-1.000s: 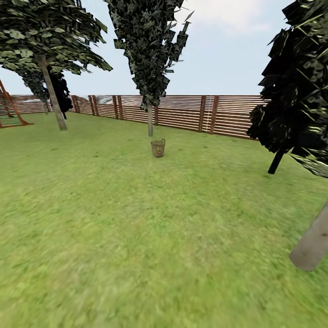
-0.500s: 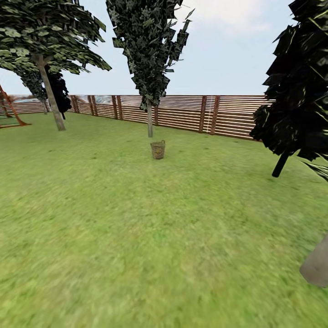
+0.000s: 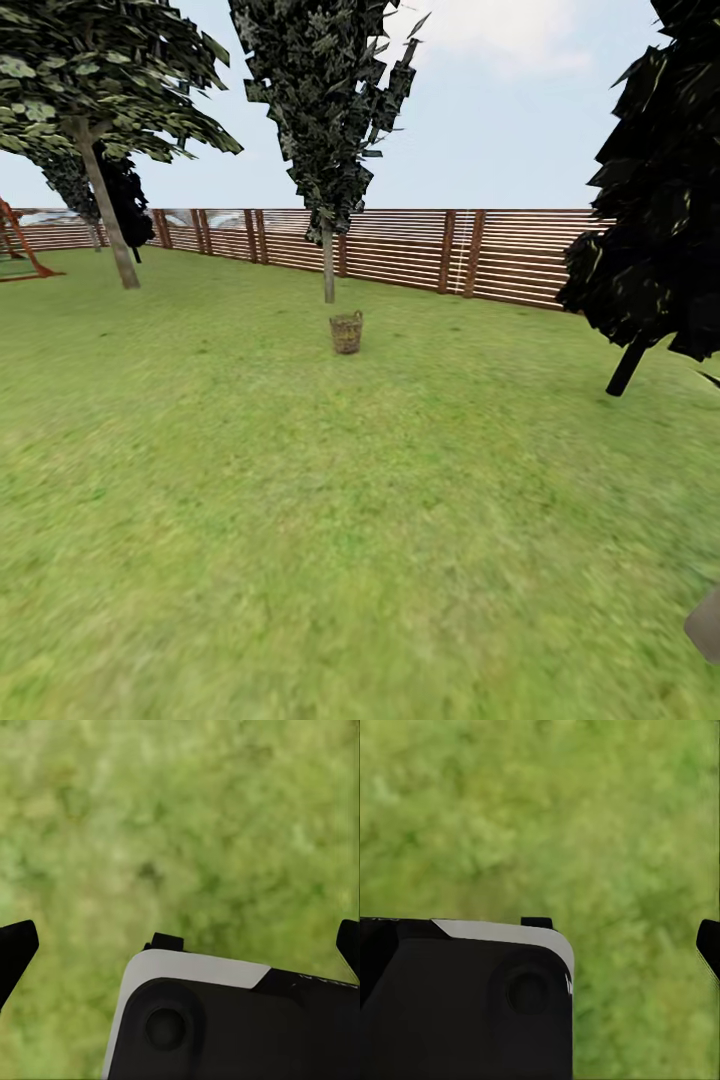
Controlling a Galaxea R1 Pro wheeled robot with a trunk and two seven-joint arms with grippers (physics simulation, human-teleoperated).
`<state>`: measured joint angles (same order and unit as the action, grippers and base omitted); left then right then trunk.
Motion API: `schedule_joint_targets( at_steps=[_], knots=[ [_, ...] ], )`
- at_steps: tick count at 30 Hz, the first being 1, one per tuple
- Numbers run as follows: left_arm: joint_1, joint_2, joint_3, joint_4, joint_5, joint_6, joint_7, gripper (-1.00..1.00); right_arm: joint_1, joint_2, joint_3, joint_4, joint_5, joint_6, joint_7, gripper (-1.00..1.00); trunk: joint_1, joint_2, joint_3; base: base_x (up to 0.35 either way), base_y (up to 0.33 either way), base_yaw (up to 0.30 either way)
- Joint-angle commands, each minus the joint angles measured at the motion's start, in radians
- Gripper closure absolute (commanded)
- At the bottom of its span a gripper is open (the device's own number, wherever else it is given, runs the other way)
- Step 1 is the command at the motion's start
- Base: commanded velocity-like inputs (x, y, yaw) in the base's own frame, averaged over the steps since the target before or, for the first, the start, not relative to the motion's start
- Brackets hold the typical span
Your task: Take the three Easter eggs out of the wicker basket on the lawn in the garden, then place them on the lawn next to a single tree (choose any tree) so that all three eggs are next to the same tree and none are left in the basket.
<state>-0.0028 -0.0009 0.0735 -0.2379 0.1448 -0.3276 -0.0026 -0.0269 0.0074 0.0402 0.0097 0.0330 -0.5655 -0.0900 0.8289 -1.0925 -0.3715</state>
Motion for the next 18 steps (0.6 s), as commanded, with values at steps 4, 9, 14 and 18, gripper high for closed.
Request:
schedule_joint_targets(
  at_steps=[4,9,14,18],
  knots=[
    [0.000,0.001,0.000,0.000,0.007,-0.001,0.000,-1.00,-0.001,0.000,0.004,0.001,0.004,-0.002,-0.009,-1.00,0.001,-0.001,-0.001,0.332,0.000,0.000],
    [0.000,0.003,0.004,0.000,0.007,-0.001,0.000,-1.00,-0.001,0.000,0.004,0.001,0.004,-0.002,-0.008,-1.00,0.001,-0.001,-0.001,0.333,0.000,0.000],
    [0.000,0.003,0.004,0.000,0.007,-0.001,0.000,-1.00,-0.001,0.000,0.004,0.001,0.004,-0.002,-0.008,-1.00,0.001,-0.001,-0.001,0.333,0.000,0.000],
    [0.000,0.003,0.004,0.000,0.008,-0.002,0.000,-1.00,-0.001,0.000,0.004,0.001,0.004,-0.002,-0.008,-1.00,0.001,-0.001,-0.001,0.332,0.000,0.000]
  ],
)
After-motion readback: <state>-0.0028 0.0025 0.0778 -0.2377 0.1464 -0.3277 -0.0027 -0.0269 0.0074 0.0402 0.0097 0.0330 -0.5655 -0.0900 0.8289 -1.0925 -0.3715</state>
